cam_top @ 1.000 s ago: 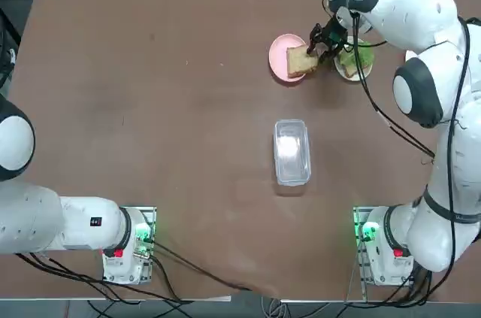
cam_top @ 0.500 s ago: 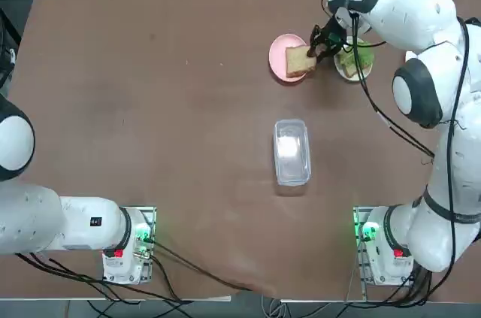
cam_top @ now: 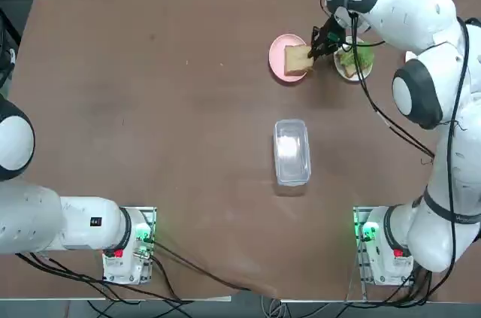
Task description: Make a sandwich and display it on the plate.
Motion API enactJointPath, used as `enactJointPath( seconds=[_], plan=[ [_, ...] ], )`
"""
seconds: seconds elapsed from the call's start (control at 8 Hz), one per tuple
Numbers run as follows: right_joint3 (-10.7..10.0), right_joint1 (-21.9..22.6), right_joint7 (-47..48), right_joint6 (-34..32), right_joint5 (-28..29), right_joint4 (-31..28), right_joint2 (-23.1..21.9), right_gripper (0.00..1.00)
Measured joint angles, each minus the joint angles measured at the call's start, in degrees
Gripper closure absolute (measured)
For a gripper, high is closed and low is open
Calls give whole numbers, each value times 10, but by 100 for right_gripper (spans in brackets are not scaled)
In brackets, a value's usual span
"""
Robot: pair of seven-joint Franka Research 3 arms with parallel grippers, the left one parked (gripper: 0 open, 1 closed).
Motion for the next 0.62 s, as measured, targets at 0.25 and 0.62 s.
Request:
enactJointPath(
  seconds=[0.25, 0.62],
  plan=[
    [-8, 1, 0, -19, 0, 3, -22, 91],
    [-31, 1, 0, -60, -2, 6, -75, 91]
  ],
)
